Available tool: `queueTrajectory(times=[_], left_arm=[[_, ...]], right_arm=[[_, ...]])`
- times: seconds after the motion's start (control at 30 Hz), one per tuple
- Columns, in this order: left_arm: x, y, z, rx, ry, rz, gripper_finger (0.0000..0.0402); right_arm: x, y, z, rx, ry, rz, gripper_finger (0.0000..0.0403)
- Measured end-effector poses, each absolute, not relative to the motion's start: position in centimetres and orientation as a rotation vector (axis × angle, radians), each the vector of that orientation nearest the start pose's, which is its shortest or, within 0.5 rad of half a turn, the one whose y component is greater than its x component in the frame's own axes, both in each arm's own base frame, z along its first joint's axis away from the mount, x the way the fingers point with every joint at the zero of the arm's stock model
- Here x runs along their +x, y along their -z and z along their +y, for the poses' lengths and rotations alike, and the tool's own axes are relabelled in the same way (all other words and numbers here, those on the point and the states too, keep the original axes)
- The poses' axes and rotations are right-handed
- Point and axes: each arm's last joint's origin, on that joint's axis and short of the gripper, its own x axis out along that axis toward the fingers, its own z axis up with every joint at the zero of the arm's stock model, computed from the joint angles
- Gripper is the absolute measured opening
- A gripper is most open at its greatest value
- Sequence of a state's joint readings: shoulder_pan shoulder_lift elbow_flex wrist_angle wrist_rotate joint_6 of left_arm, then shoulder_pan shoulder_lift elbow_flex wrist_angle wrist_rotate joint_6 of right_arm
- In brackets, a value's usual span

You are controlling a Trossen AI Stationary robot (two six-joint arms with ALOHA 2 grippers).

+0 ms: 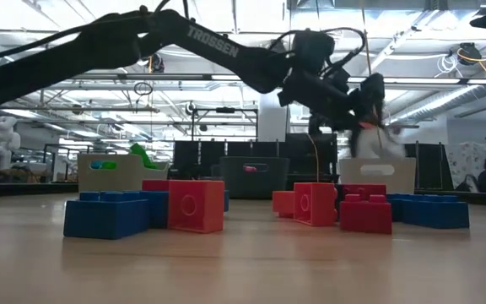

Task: Sort blocks by size
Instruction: Put the small orange 4 stud game piece into the white bin, then put the small blue 4 stud game piece into the white bin

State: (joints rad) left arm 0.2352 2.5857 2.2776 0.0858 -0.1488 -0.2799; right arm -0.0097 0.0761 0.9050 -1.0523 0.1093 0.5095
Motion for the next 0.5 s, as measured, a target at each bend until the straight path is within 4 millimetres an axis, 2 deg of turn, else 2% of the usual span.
queueTrajectory(times=[0.13, 0.33, 0.5], left_arm=[[57.3, -20.3, 14.1, -0.251, -0.381, 0.18, 0.0104], [57.4, -20.3, 14.0, -0.234, -0.413, 0.174, 0.0224], [57.7, -21.7, 13.3, -0.232, -0.398, 0.136, 0.0257]], right_arm=[[-2.8, -32.3, -0.3, 0.498, 0.173, 0.188, 0.0238], [-2.8, -32.3, -0.3, 0.498, 0.173, 0.188, 0.0238], [-2.8, -32.3, -0.3, 0.498, 0.173, 0.188, 0.0238]])
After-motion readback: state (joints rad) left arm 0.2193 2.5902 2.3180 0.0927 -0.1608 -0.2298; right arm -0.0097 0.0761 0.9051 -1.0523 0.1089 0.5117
